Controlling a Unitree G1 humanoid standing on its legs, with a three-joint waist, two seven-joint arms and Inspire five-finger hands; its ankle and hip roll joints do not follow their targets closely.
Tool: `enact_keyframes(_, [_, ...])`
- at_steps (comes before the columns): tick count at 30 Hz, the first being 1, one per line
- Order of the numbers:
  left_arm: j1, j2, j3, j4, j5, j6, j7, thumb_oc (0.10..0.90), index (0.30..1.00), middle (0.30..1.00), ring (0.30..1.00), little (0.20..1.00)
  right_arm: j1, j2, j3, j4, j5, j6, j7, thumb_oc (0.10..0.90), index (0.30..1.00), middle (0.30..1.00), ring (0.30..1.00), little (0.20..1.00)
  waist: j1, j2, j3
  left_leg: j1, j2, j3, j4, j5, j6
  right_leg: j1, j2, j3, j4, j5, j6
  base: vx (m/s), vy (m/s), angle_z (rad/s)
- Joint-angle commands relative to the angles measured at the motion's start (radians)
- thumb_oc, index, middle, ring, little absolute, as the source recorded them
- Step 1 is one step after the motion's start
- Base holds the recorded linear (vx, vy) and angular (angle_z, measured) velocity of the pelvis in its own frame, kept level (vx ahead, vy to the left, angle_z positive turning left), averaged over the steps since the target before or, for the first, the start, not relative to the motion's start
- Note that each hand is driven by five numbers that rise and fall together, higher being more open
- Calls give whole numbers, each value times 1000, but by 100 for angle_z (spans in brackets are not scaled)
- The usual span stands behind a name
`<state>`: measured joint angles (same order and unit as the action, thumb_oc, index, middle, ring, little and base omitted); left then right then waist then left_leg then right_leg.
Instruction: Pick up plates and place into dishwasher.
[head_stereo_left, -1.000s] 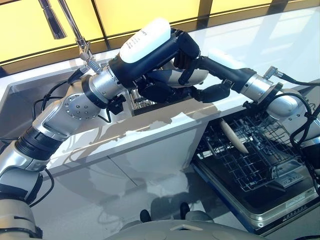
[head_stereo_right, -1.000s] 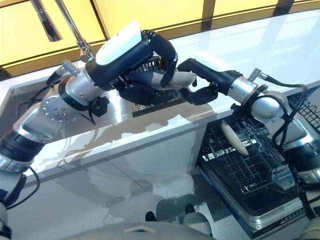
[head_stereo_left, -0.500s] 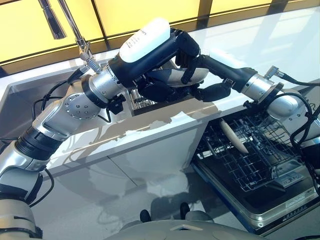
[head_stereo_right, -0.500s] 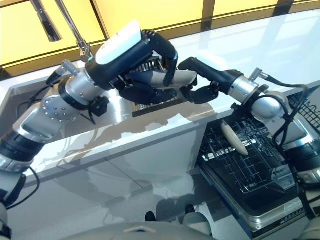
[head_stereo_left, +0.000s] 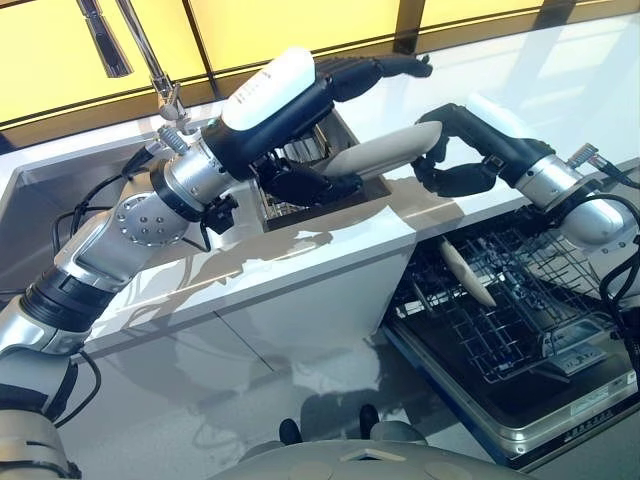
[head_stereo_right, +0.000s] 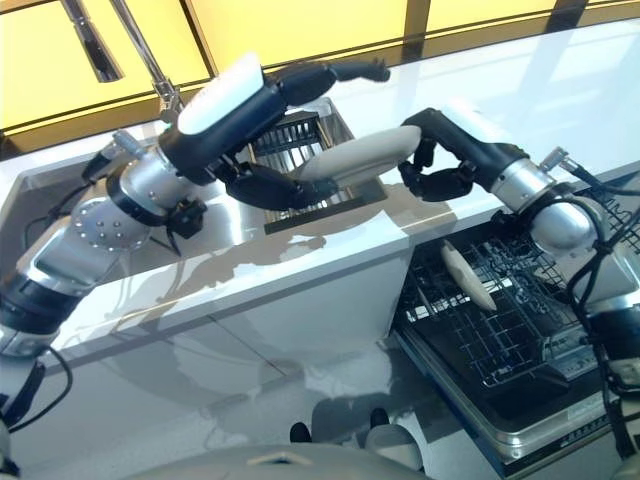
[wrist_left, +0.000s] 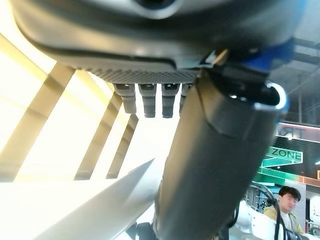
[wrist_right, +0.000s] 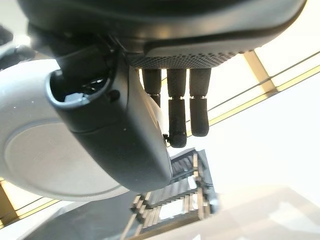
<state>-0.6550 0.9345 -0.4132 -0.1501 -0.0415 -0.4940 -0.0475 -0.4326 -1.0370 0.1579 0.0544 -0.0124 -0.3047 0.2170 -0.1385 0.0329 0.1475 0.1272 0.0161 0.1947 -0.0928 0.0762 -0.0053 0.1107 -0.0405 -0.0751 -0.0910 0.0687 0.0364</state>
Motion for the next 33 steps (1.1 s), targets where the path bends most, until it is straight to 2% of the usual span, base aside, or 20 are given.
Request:
enact_keyframes(1, [-37, 27, 141, 75, -97, -37, 59, 800, 900, 900, 900, 900, -49, -2, -123, -16, 42, -79, -96, 100, 300, 300, 300, 200, 6, -27, -93, 42, -41, -58, 6, -106, 14, -6, 63, -10, 63, -70, 42, 0, 0, 0])
enact_keyframes(15, [27, 55, 218, 149, -148, -30, 79, 800, 900, 900, 900, 900, 65, -32, -259, 14, 22, -103, -184, 100, 300, 300, 300, 200, -15, -27, -92, 47, -36, -42, 6, -108, 13, -11, 65, 7, 68, -68, 44, 0, 0, 0])
enact_keyframes(27, [43, 57, 228, 193, -159, -38, 88, 800, 900, 900, 900, 900, 237, -69, -470, 37, 20, -127, -319, 100, 300, 300, 300, 200, -68, -29, -97, 53, -31, -10, 6, -114, 16, -23, 76, 48, 70, -61, 48, 14, 15, -8])
enact_keyframes(33, [31, 51, 219, 210, -158, -49, 121, 800, 900, 900, 900, 900, 370, -71, -601, 69, 58, -74, -326, 100, 300, 300, 300, 200, -102, -34, -98, 55, -28, 16, 6, -118, 17, -36, 79, 69, 71, -52, 54, 19, 15, -13])
